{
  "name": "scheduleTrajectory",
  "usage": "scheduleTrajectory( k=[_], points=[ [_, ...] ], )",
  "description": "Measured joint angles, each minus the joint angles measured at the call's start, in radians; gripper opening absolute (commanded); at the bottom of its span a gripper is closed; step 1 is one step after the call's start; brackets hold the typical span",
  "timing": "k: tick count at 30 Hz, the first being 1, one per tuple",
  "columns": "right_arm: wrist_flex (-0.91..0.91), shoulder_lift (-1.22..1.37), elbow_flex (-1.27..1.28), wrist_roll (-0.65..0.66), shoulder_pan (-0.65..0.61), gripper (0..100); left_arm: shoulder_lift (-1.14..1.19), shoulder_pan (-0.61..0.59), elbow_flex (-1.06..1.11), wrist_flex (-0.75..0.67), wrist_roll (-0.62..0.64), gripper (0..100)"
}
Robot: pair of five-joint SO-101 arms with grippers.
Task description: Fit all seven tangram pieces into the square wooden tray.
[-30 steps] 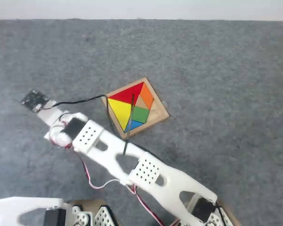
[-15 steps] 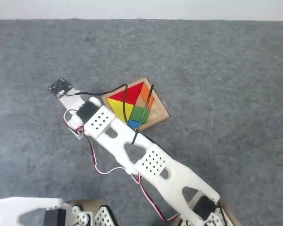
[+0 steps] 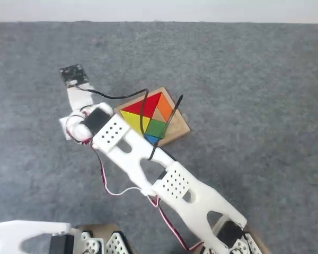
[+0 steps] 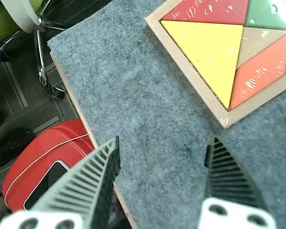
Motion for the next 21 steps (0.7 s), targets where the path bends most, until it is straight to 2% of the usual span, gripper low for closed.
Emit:
scheduleTrajectory(
  k=[9, 21],
  points=[
    [-0.164, 0.112, 0.000, 0.000, -0.092, 23.8, 0.000, -0.002, 0.000, 0.000, 0.000, 28],
    [-0.204, 0.130, 0.000, 0.000, -0.054, 23.8, 0.002, -0.018, 0.000, 0.000, -0.028, 28]
  ],
)
